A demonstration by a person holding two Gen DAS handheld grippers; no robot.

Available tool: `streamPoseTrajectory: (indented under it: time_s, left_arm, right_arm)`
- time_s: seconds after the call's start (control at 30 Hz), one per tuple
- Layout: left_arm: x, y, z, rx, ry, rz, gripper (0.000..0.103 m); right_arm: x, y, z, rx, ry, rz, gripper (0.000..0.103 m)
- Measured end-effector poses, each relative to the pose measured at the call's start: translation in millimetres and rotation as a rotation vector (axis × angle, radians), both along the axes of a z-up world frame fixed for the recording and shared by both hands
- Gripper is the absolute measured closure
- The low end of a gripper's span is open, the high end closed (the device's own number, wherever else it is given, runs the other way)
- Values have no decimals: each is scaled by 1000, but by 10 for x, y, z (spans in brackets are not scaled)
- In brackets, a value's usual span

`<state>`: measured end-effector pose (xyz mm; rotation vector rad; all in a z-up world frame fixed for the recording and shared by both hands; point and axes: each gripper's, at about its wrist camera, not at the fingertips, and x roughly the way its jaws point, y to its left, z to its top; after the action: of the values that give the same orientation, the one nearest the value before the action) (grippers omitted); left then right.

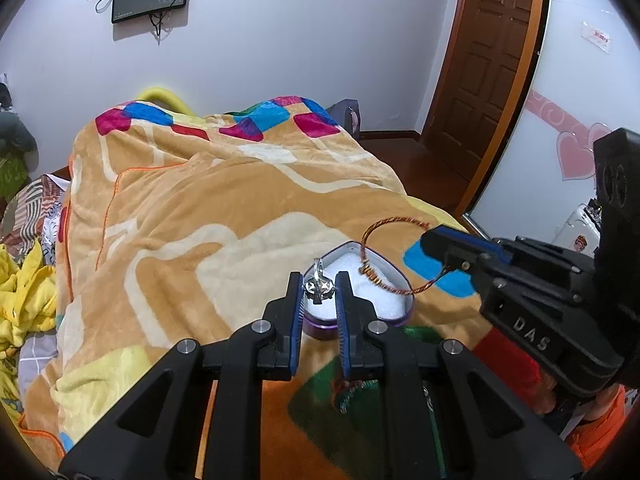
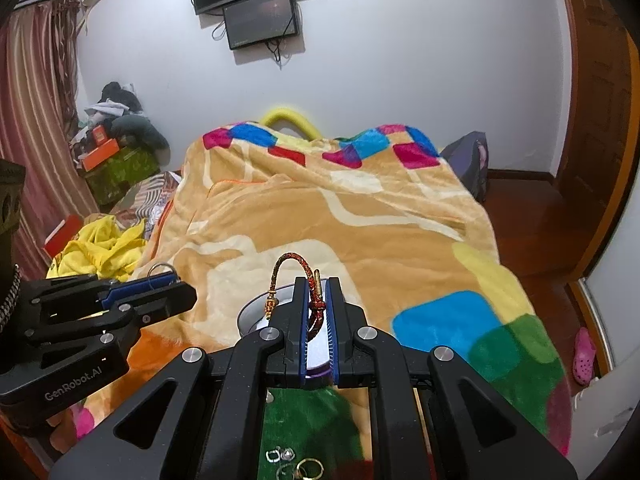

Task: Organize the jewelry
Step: 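Carry both pieces over the purple heart tin and open both tools inside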

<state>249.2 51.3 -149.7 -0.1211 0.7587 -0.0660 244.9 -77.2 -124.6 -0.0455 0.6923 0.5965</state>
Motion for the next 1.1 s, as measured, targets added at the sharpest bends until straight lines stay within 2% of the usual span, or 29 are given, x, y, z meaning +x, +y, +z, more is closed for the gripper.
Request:
streamPoseTrajectory:
  time_s: [0.5,0.83,1.1]
  left_arm:
    - [439,-26,-422,-8,128,-49,89]
    - [525,-75,-511,10,153,-66,89]
    - [482,-91,-459,21,141,-70,89]
  right_arm:
    - [272,125,-328,-68,122,62,96]
    - [344,146,-393,-116,141,87,95]
    - [348,152,-372,-132,163,96,93]
